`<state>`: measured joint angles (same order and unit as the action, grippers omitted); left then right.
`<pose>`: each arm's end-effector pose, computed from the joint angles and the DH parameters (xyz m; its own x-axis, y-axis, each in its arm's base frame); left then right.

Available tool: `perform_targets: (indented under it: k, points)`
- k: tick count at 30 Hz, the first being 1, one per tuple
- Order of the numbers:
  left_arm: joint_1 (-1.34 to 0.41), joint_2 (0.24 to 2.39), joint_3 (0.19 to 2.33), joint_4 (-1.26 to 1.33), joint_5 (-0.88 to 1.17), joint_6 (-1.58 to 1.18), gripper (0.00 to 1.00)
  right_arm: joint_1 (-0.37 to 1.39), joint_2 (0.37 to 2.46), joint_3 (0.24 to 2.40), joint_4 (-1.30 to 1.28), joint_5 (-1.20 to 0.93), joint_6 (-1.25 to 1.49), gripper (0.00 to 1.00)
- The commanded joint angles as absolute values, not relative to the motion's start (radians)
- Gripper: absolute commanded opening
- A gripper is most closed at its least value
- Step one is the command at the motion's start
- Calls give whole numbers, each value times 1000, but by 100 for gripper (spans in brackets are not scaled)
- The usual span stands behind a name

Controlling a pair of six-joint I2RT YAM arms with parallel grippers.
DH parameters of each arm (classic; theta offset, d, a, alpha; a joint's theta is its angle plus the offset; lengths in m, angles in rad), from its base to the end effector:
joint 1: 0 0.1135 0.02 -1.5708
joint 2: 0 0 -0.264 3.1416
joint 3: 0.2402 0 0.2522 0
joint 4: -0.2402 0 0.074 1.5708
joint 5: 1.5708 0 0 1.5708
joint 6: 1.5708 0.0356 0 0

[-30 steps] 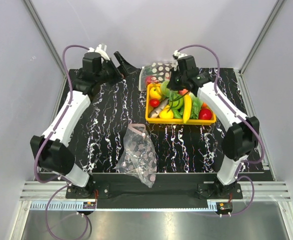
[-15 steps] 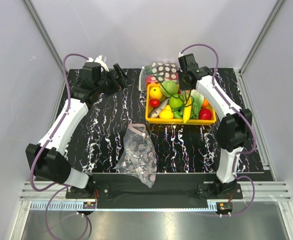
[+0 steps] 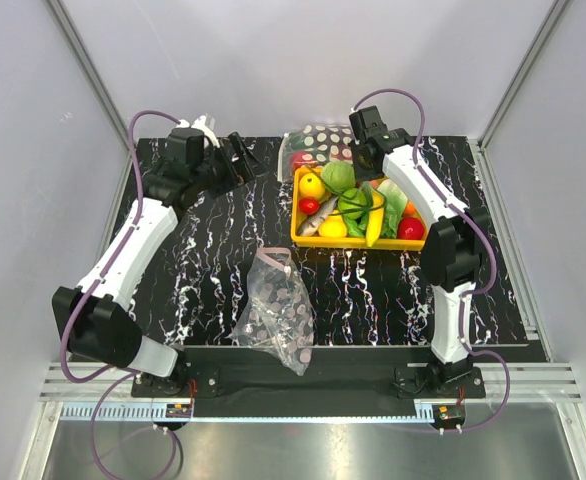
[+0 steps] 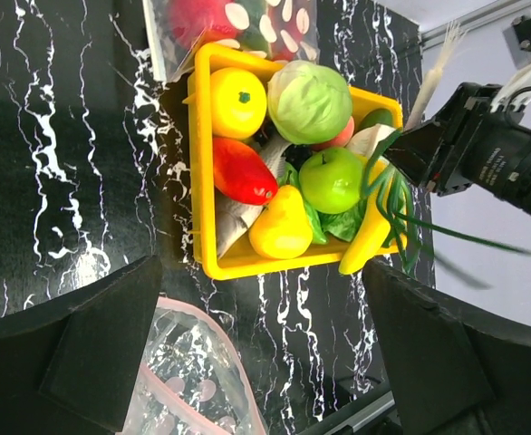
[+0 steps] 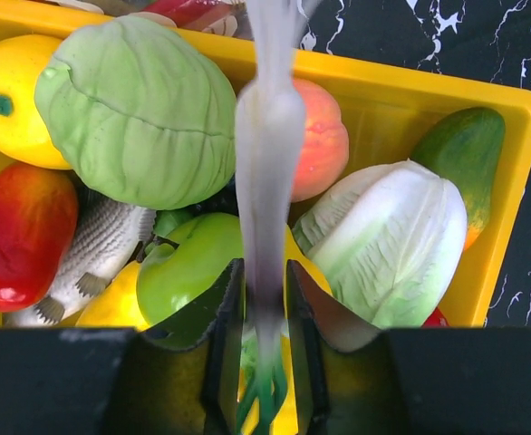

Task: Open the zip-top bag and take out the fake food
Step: Place the fake vegetable in the bin.

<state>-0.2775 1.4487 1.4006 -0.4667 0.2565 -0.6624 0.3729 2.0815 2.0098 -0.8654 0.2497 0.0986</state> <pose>0.3147 -0.0990 0.3703 -0.6670 -0.4286 -0.6095 0.0852 0.7688 -0.6338 0.4334 0.1601 0.2987 -0.7682 -0.1981 -0.6089 -0.1418 0.9800 -0.1399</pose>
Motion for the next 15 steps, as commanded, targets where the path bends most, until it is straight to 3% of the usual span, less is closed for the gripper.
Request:
perform_targets:
  k: [1, 2, 7, 15]
  points:
    - [-278, 1413, 1391, -442, 248, -647, 99, 379, 2082, 2065, -890, 255, 83, 33]
    - [-276, 1414, 1388, -440, 247, -647, 99, 376, 2082, 2065, -893, 255, 83, 41]
    - [-276, 1414, 1381, -437, 252, -647, 99, 379, 2076, 2046, -902, 241, 84, 52]
    - [-276, 1414, 1374, -440, 255, -644, 99, 380, 2077, 2039, -900, 216, 100, 53]
